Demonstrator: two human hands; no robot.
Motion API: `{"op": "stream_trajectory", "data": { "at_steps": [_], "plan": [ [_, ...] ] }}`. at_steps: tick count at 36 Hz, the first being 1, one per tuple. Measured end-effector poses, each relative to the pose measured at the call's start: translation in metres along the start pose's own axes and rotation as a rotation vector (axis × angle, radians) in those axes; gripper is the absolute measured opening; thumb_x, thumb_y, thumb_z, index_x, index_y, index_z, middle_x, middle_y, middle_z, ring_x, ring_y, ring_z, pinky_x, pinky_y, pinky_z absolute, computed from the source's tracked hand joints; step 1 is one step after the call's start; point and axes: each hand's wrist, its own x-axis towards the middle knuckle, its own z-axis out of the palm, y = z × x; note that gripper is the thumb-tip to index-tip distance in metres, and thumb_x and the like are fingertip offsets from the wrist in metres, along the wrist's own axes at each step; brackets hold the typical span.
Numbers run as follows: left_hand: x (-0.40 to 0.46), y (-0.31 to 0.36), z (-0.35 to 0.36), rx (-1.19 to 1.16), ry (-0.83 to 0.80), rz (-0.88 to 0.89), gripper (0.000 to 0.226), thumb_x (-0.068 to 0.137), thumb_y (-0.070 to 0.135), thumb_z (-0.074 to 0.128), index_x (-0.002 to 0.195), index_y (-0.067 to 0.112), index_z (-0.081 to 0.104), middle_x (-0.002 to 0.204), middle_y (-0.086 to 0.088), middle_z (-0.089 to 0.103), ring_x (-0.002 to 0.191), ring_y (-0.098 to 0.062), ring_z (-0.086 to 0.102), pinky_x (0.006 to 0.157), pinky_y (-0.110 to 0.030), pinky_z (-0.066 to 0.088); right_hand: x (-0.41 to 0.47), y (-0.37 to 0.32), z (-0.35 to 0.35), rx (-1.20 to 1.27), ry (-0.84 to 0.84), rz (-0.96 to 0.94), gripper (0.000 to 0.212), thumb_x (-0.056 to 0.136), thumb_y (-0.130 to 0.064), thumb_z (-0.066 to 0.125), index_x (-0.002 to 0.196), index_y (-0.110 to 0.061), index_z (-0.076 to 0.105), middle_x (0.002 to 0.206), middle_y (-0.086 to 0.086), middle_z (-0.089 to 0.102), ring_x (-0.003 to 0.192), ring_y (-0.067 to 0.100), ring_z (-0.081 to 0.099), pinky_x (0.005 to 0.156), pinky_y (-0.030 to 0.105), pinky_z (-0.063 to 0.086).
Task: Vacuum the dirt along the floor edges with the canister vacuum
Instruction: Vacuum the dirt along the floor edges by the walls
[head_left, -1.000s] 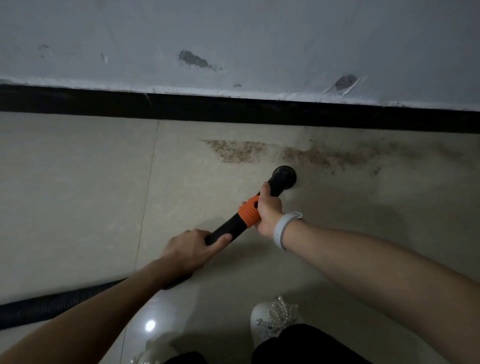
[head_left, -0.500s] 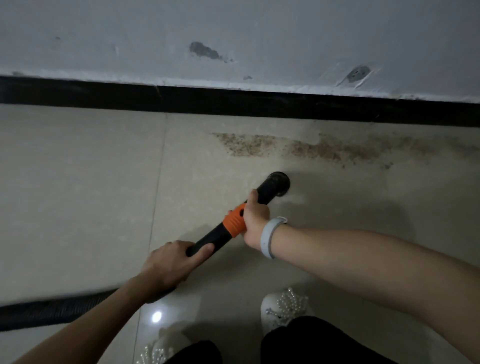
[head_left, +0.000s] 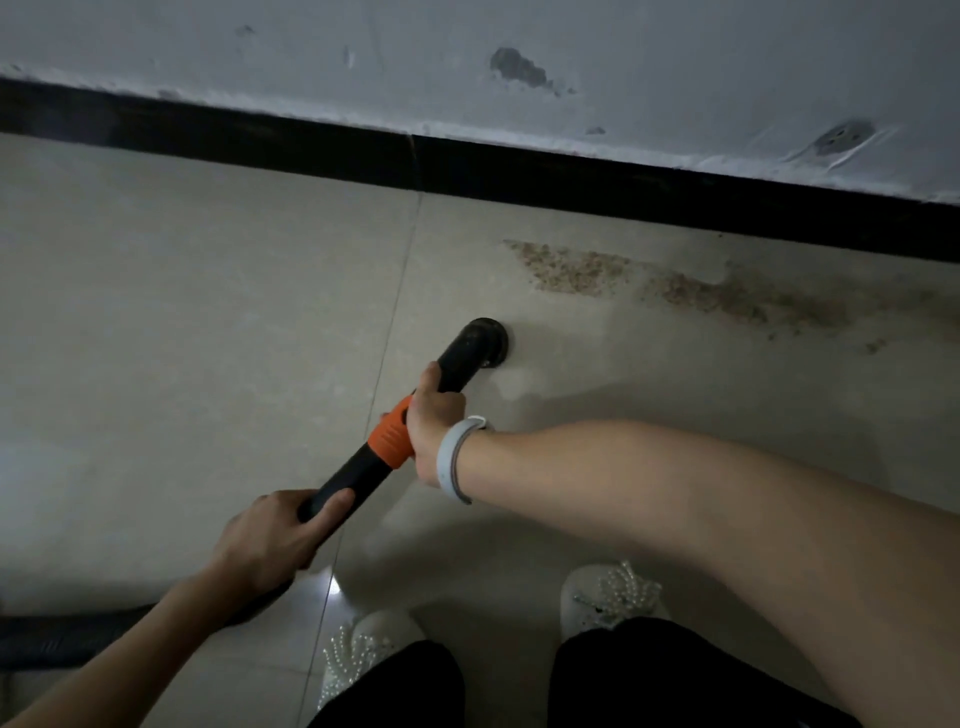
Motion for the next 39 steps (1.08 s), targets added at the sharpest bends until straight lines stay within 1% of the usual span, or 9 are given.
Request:
{"op": "stream_trajectory", "data": {
  "at_steps": [3,7,9,12,15,18,25,30,39],
  "plan": [
    [0.003,0.024,0.008,0.098,-0.081,0.084,0.06,0.08,0.075,0.029,0.065,0.024,0.057,0.053,0.002,0.064,0.055,-0.012,0.062,0.059,-0.027,0.044,0.0,-0.001,-0.044,0.06,0.004,0.038,0.062,0.097,-0.059,0.033,0.127,-0.006,0.049,0.105,0.006,0.067,0.104,0.029,0.064,0.099,0.038,0.048],
    [0.009,0.062,0.024,0.177,-0.176,0.2,0.07,0.077,0.082,0.026,0.074,0.022,0.061,0.063,0.0,0.066,0.063,-0.015,0.063,0.061,-0.029,0.046,0.012,0.002,-0.102,0.09,0.083,0.062,0.047,0.101,-0.052,0.032,0.111,-0.009,0.05,0.071,0.001,0.056,0.061,0.011,0.054,0.073,0.026,0.048],
    [0.012,0.079,0.033,0.212,-0.231,0.239,0.07,0.079,0.082,0.03,0.081,0.021,0.064,0.066,-0.001,0.067,0.065,-0.018,0.065,0.061,-0.03,0.047,0.008,0.001,-0.13,0.123,0.148,0.064,0.049,0.103,-0.048,0.032,0.112,-0.006,0.054,0.068,-0.001,0.049,0.057,0.009,0.047,0.068,0.024,0.046],
    [0.015,0.106,0.048,0.27,-0.316,0.277,0.053,0.086,0.071,0.037,0.084,0.025,0.063,0.065,0.003,0.064,0.064,-0.016,0.064,0.064,-0.03,0.05,0.017,0.008,-0.162,0.192,0.204,0.085,0.047,0.102,-0.048,0.034,0.088,-0.008,0.053,0.068,0.003,0.055,0.057,0.013,0.055,0.055,0.022,0.05],
    [0.019,0.125,0.06,0.287,-0.371,0.32,0.05,0.087,0.07,0.038,0.082,0.026,0.061,0.065,0.004,0.063,0.058,-0.013,0.06,0.062,-0.029,0.049,0.031,0.016,-0.181,0.329,0.272,0.096,0.048,0.101,-0.049,0.039,0.085,-0.005,0.051,0.077,0.01,0.063,0.071,0.027,0.066,0.074,0.037,0.058],
    [0.028,0.142,0.064,0.311,-0.389,0.371,0.053,0.087,0.071,0.037,0.089,0.025,0.065,0.065,0.004,0.062,0.06,-0.015,0.06,0.063,-0.03,0.049,0.04,0.015,-0.191,0.368,0.336,0.068,0.053,0.097,-0.056,0.041,0.107,-0.005,0.052,0.099,0.018,0.066,0.094,0.036,0.067,0.091,0.049,0.053],
    [0.047,0.151,0.057,0.287,-0.297,0.364,0.054,0.086,0.072,0.035,0.078,0.026,0.06,0.062,0.005,0.062,0.057,-0.012,0.06,0.06,-0.026,0.048,0.058,-0.012,-0.179,0.347,0.308,0.037,0.063,0.094,-0.062,0.038,0.116,-0.006,0.055,0.106,0.016,0.067,0.098,0.034,0.066,0.093,0.047,0.052],
    [0.052,0.115,0.033,0.213,-0.191,0.27,0.058,0.086,0.071,0.034,0.082,0.022,0.064,0.066,0.001,0.067,0.063,-0.016,0.065,0.058,-0.027,0.048,0.058,-0.027,-0.124,0.292,0.181,0.006,0.058,0.094,-0.063,0.037,0.109,-0.01,0.053,0.089,0.01,0.069,0.085,0.03,0.069,0.089,0.046,0.055],
    [0.018,0.022,0.003,0.081,-0.029,0.014,0.052,0.089,0.065,0.041,0.071,0.021,0.062,0.056,0.0,0.064,0.055,-0.013,0.06,0.053,-0.027,0.04,0.03,0.0,-0.016,0.079,-0.01,0.008,0.063,0.094,-0.061,0.037,0.128,-0.009,0.045,0.116,0.011,0.064,0.105,0.031,0.064,0.099,0.046,0.048]
  ]
}}
